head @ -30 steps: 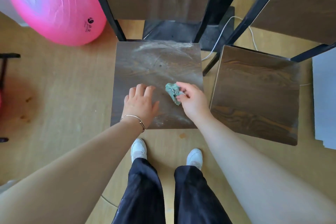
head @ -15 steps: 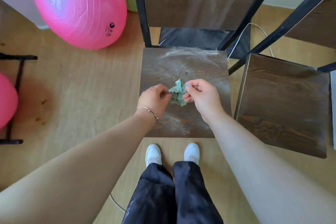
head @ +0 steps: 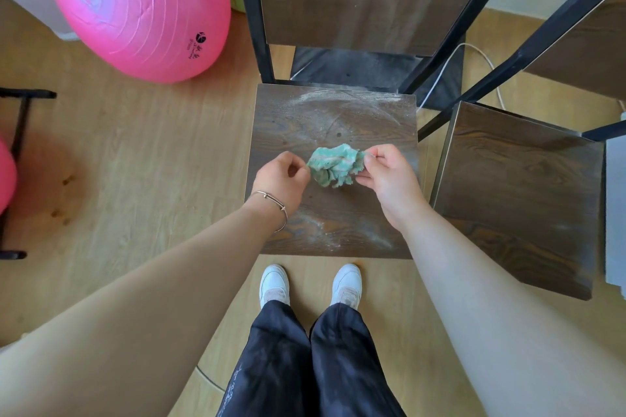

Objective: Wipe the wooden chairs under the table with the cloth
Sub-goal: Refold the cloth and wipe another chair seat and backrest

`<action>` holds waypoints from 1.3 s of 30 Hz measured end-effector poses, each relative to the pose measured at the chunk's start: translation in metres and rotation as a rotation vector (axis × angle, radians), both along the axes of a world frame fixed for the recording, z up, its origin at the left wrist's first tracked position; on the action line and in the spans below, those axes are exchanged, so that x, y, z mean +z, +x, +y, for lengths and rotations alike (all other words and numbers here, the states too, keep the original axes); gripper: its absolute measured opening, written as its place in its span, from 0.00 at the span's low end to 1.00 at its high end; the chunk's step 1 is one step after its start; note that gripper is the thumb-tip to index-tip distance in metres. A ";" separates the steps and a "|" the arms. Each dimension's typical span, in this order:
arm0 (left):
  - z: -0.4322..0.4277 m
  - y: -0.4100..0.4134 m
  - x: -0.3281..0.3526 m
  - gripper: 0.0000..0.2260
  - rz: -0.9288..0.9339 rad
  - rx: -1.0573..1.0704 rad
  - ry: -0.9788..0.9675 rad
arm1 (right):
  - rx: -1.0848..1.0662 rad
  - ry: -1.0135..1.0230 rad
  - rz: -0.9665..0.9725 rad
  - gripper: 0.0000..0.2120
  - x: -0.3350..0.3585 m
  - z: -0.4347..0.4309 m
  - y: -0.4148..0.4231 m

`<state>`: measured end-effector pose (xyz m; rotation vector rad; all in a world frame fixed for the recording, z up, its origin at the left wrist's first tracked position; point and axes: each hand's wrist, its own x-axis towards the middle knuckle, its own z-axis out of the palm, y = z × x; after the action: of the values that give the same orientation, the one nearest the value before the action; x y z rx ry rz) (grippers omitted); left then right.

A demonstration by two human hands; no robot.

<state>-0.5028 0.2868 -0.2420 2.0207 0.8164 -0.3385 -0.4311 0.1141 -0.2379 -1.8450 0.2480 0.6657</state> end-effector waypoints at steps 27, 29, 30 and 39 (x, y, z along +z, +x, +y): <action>-0.030 0.011 -0.017 0.03 0.000 0.167 -0.222 | 0.206 0.041 0.006 0.07 -0.009 -0.037 0.000; -0.026 0.012 -0.022 0.04 0.014 0.271 -0.269 | 0.209 0.020 0.018 0.07 -0.012 -0.046 0.001; -0.024 0.012 -0.024 0.05 0.030 0.291 -0.259 | 0.219 0.013 0.023 0.07 -0.014 -0.050 0.001; -0.013 0.014 -0.032 0.05 0.071 0.412 -0.245 | 0.272 -0.113 0.018 0.07 -0.027 -0.071 0.006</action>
<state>-0.4890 0.2735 -0.2739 1.5761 1.1499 -0.2599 -0.4248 0.0426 -0.2653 -2.0018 0.0465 0.8700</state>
